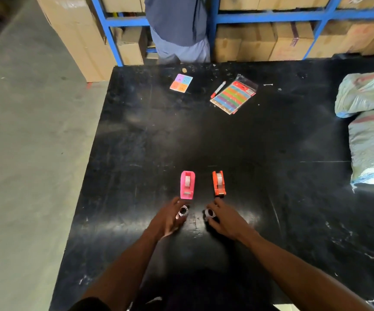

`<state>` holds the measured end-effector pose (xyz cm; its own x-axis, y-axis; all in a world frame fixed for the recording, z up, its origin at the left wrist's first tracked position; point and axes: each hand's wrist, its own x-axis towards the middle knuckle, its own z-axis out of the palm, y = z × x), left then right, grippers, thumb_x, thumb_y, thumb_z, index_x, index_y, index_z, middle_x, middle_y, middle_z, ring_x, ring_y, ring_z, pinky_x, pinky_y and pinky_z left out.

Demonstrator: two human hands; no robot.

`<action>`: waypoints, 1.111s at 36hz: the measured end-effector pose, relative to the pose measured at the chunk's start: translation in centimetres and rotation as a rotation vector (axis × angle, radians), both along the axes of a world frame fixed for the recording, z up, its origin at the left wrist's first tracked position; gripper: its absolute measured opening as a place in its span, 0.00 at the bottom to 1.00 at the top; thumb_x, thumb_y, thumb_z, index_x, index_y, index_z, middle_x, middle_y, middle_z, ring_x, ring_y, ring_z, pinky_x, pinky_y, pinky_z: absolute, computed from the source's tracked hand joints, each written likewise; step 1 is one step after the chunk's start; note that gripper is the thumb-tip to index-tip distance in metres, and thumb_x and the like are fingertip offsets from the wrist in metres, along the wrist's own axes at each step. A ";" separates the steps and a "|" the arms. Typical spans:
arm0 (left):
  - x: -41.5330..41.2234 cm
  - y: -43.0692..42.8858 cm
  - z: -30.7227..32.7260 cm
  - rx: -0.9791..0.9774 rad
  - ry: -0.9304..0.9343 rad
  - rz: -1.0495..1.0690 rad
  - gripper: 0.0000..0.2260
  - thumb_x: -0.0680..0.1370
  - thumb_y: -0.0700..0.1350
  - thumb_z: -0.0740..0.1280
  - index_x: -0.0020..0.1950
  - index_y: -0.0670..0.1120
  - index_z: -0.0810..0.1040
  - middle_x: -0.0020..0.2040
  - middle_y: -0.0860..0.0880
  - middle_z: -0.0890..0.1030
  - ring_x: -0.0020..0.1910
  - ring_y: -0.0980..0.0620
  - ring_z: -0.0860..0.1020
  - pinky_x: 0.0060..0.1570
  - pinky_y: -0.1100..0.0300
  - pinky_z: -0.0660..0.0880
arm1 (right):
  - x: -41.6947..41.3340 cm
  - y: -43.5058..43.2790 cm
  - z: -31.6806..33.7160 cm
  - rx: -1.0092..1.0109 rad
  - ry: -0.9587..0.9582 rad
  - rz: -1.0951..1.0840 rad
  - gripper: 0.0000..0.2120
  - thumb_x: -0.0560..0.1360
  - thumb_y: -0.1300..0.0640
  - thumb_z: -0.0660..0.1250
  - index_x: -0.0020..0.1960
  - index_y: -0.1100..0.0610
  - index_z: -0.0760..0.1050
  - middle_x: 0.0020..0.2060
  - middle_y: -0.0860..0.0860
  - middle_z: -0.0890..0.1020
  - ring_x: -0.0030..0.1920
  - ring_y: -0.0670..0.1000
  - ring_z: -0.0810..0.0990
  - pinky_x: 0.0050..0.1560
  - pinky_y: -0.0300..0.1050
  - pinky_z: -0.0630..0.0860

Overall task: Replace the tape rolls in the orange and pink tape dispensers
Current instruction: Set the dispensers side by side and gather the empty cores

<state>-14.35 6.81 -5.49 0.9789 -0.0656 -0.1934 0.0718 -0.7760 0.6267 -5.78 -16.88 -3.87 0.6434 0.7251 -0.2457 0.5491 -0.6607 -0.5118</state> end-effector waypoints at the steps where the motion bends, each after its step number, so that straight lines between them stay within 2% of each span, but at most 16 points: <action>1: -0.1 1.2 0.0 0.009 0.001 0.033 0.18 0.77 0.51 0.68 0.66 0.53 0.74 0.60 0.53 0.75 0.54 0.53 0.78 0.55 0.57 0.77 | 0.0 1.2 0.3 0.030 0.004 0.005 0.14 0.78 0.47 0.63 0.61 0.51 0.73 0.56 0.50 0.73 0.50 0.51 0.77 0.48 0.44 0.74; 3: -0.2 3.6 0.1 0.026 0.017 0.106 0.17 0.75 0.50 0.70 0.63 0.54 0.74 0.57 0.53 0.75 0.51 0.49 0.80 0.52 0.52 0.78 | 0.1 3.8 0.8 0.080 0.019 0.015 0.13 0.77 0.48 0.64 0.59 0.51 0.72 0.55 0.50 0.73 0.48 0.51 0.77 0.44 0.46 0.73; 5: -0.3 6.0 0.3 0.062 0.040 0.162 0.16 0.75 0.48 0.71 0.62 0.54 0.74 0.58 0.52 0.75 0.50 0.46 0.82 0.50 0.50 0.79 | 0.2 7.0 1.3 0.120 0.040 0.002 0.12 0.78 0.49 0.63 0.59 0.52 0.73 0.55 0.50 0.74 0.49 0.52 0.77 0.44 0.47 0.73; 8: 0.4 8.0 1.0 0.138 0.058 0.196 0.16 0.76 0.46 0.70 0.64 0.49 0.76 0.61 0.48 0.76 0.53 0.43 0.81 0.52 0.51 0.77 | 0.8 10.6 1.6 0.172 0.107 -0.057 0.14 0.80 0.50 0.63 0.62 0.54 0.74 0.58 0.53 0.75 0.53 0.54 0.79 0.52 0.48 0.74; 11: 1.0 9.5 1.1 0.174 0.095 0.234 0.17 0.77 0.46 0.69 0.66 0.48 0.75 0.63 0.47 0.75 0.57 0.43 0.80 0.54 0.53 0.74 | 1.1 13.9 1.1 0.167 0.121 -0.069 0.16 0.80 0.53 0.65 0.66 0.57 0.73 0.60 0.55 0.75 0.57 0.55 0.78 0.57 0.44 0.71; 14: 1.2 10.4 1.1 0.185 0.113 0.286 0.17 0.78 0.46 0.69 0.67 0.50 0.74 0.63 0.50 0.76 0.57 0.45 0.80 0.53 0.56 0.73 | 1.3 16.6 0.2 0.097 0.135 -0.089 0.18 0.80 0.55 0.65 0.69 0.57 0.72 0.62 0.56 0.74 0.60 0.57 0.77 0.61 0.50 0.74; 16: 1.5 10.6 0.9 0.193 0.110 0.297 0.18 0.78 0.47 0.69 0.67 0.52 0.73 0.64 0.51 0.75 0.58 0.44 0.79 0.55 0.54 0.74 | 1.2 17.7 -0.4 0.043 0.121 -0.095 0.19 0.80 0.56 0.65 0.70 0.57 0.70 0.64 0.56 0.73 0.60 0.58 0.78 0.60 0.54 0.75; 20: 2.3 10.6 0.5 0.192 0.123 0.296 0.18 0.77 0.44 0.69 0.67 0.50 0.73 0.64 0.49 0.75 0.59 0.42 0.80 0.56 0.48 0.77 | 1.0 19.0 -1.5 -0.018 0.080 -0.134 0.19 0.80 0.58 0.64 0.70 0.60 0.70 0.65 0.58 0.71 0.59 0.61 0.78 0.57 0.55 0.76; 28: 3.0 11.1 -0.7 0.152 0.154 0.297 0.17 0.78 0.45 0.68 0.67 0.49 0.73 0.65 0.48 0.75 0.60 0.42 0.79 0.56 0.49 0.76 | 1.1 20.5 -2.3 -0.066 0.017 -0.245 0.18 0.78 0.64 0.64 0.67 0.60 0.70 0.63 0.59 0.71 0.56 0.62 0.78 0.51 0.55 0.77; 34: 3.0 11.6 -1.4 0.094 0.125 0.318 0.17 0.77 0.46 0.69 0.66 0.50 0.74 0.64 0.49 0.75 0.59 0.44 0.79 0.54 0.51 0.74 | 1.0 20.9 -2.5 -0.095 -0.079 -0.262 0.17 0.77 0.62 0.66 0.65 0.60 0.72 0.60 0.59 0.74 0.59 0.60 0.75 0.53 0.55 0.77; 40: 3.3 11.6 -1.7 0.090 0.124 0.316 0.19 0.77 0.47 0.70 0.67 0.49 0.73 0.66 0.49 0.74 0.59 0.43 0.79 0.54 0.51 0.75 | 0.9 21.3 -3.0 -0.144 -0.145 -0.263 0.13 0.77 0.62 0.65 0.61 0.58 0.73 0.55 0.57 0.77 0.56 0.58 0.77 0.49 0.54 0.78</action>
